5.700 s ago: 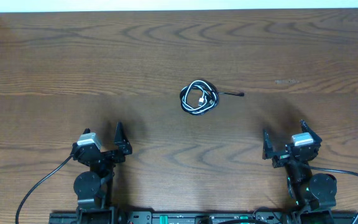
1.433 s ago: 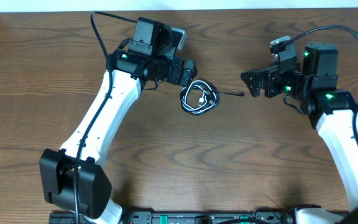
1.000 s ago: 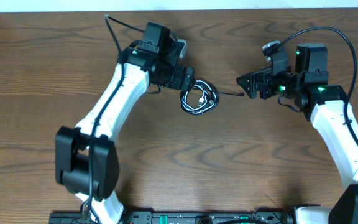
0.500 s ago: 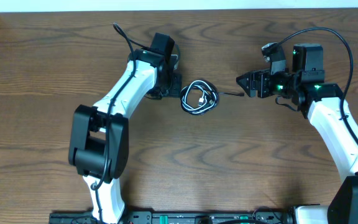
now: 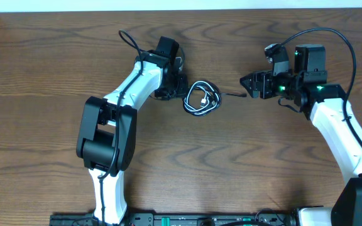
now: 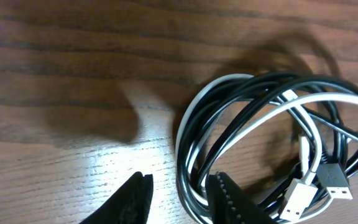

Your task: Untangle cables

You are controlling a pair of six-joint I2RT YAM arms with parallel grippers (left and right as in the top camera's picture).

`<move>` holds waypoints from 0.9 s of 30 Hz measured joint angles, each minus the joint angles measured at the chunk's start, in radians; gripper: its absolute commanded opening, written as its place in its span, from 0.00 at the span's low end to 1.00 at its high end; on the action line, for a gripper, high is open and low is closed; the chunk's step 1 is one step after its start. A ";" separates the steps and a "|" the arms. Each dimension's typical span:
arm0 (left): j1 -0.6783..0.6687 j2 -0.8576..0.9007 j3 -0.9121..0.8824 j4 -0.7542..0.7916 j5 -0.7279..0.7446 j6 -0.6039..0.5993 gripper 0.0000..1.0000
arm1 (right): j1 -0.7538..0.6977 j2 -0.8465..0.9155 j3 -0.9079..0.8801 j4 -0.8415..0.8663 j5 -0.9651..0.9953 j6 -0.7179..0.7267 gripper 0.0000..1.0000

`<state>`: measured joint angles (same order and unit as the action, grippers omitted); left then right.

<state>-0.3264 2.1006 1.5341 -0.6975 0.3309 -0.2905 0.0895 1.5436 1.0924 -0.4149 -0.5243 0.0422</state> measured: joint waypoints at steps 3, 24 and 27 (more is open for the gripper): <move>0.000 0.000 -0.001 0.018 0.000 -0.029 0.25 | 0.013 0.000 0.000 0.000 0.001 0.000 0.75; -0.001 0.039 -0.035 0.059 0.008 -0.138 0.08 | 0.032 0.000 0.000 0.000 0.021 0.000 0.76; -0.001 0.039 -0.035 0.060 0.008 -0.148 0.07 | 0.034 0.000 0.000 0.000 0.023 0.000 0.76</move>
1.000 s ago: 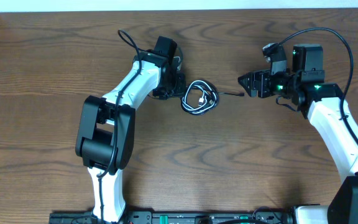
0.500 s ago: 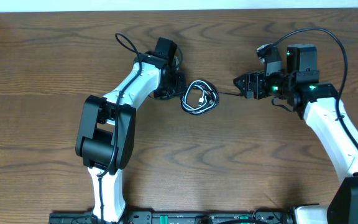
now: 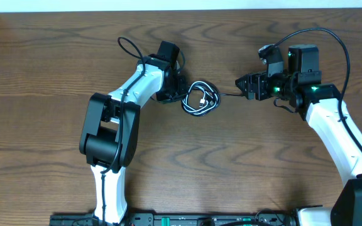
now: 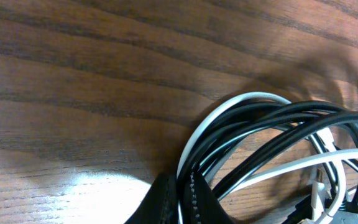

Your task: Untangle cables

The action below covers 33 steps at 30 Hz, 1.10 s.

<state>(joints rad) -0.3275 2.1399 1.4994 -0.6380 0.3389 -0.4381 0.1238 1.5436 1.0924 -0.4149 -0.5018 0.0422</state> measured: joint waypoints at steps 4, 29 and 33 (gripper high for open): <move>0.000 -0.001 0.000 0.000 0.000 -0.003 0.07 | 0.007 0.000 0.000 0.004 0.002 0.000 0.75; 0.000 -0.383 -0.014 0.018 0.181 0.073 0.07 | 0.111 0.021 0.001 0.183 0.050 0.200 0.68; 0.000 -0.383 -0.015 0.023 0.213 0.073 0.07 | 0.122 0.021 0.000 0.201 0.050 0.246 0.66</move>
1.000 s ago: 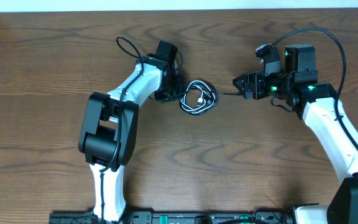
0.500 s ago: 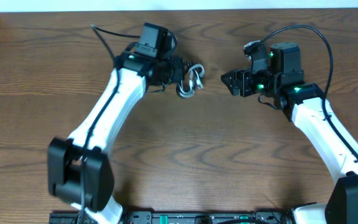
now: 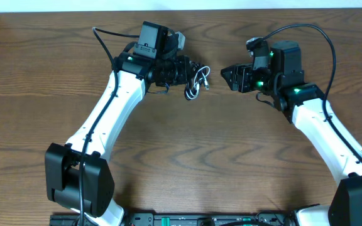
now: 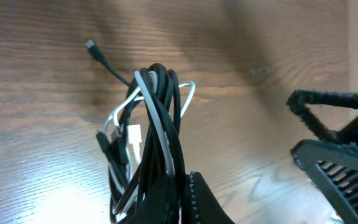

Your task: Untangle cables

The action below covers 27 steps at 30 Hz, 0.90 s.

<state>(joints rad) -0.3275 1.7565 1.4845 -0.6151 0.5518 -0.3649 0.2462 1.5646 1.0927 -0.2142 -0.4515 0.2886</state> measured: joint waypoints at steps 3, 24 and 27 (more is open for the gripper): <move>0.000 0.000 0.000 0.035 0.056 0.015 0.07 | 0.016 0.007 0.000 0.026 -0.001 0.050 0.65; 0.000 0.000 0.000 0.052 0.166 0.085 0.07 | 0.036 0.055 0.000 0.133 -0.027 0.309 0.64; 0.000 0.000 0.000 0.067 0.185 0.085 0.07 | 0.036 0.056 0.000 0.134 -0.027 0.319 0.64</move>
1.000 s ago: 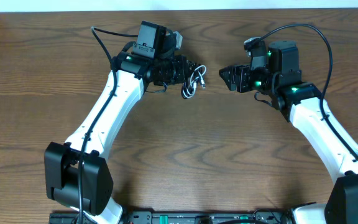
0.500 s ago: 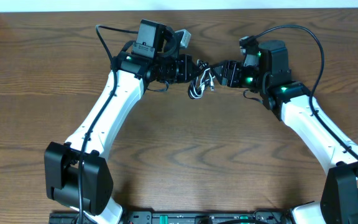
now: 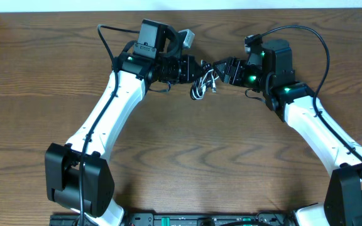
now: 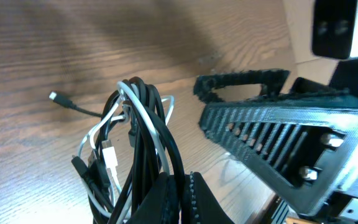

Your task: Untangle cables

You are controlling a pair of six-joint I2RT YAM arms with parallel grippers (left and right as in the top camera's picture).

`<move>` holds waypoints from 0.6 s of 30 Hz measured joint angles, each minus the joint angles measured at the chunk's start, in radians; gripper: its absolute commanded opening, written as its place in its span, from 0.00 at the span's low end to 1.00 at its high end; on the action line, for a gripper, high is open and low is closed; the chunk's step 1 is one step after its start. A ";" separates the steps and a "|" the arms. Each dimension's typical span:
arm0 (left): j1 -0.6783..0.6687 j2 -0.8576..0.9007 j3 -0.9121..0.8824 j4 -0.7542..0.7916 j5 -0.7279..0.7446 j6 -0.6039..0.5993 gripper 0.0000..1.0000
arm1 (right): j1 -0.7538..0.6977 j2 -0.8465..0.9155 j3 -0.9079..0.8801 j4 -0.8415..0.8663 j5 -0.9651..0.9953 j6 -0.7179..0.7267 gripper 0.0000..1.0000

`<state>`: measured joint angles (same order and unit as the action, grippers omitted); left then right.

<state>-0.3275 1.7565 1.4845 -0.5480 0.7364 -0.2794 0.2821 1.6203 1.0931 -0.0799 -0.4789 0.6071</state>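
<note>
A bundle of black and white cables (image 3: 203,83) hangs from my left gripper (image 3: 195,70), which is shut on its black strands. In the left wrist view the loops (image 4: 145,124) dangle over the wood, the gripper (image 4: 182,178) pinching them at the bottom edge. One black plug end (image 4: 55,96) trails out to the left. My right gripper (image 3: 222,64) is open, its tips just right of the bundle and level with its top. Its two black fingers (image 4: 272,143) spread in a V beside the loops, with nothing between them.
The brown wooden table (image 3: 181,157) runs to a far edge (image 3: 74,10) just behind both wrists. Each arm's own black lead arcs above it, on the left (image 3: 105,37) and on the right (image 3: 313,34). The two grippers are nearly touching.
My right gripper has moved left and now stands with its open tips right at the bundle. The left gripper, still shut on the cables, has shifted slightly right.
First the bundle lay on the table with my left gripper open at its left rim and the right gripper open well to the right. Then the left gripper was shut on that rim. Later it held the bundle lifted nearer the far edge, and the right gripper has closed in.
</note>
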 measured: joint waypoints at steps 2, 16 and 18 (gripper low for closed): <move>0.000 0.000 0.000 0.007 0.006 0.000 0.07 | 0.000 0.006 0.000 0.006 -0.002 0.011 0.64; -0.002 0.010 0.000 0.009 0.019 0.000 0.08 | 0.000 0.099 0.001 0.158 -0.114 0.078 0.63; -0.006 0.018 0.000 0.011 0.019 0.000 0.07 | 0.000 0.099 0.001 0.148 -0.117 0.082 0.62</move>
<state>-0.3332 1.7744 1.4845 -0.5373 0.7551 -0.2794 0.2821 1.7195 1.0939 0.0677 -0.5961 0.6888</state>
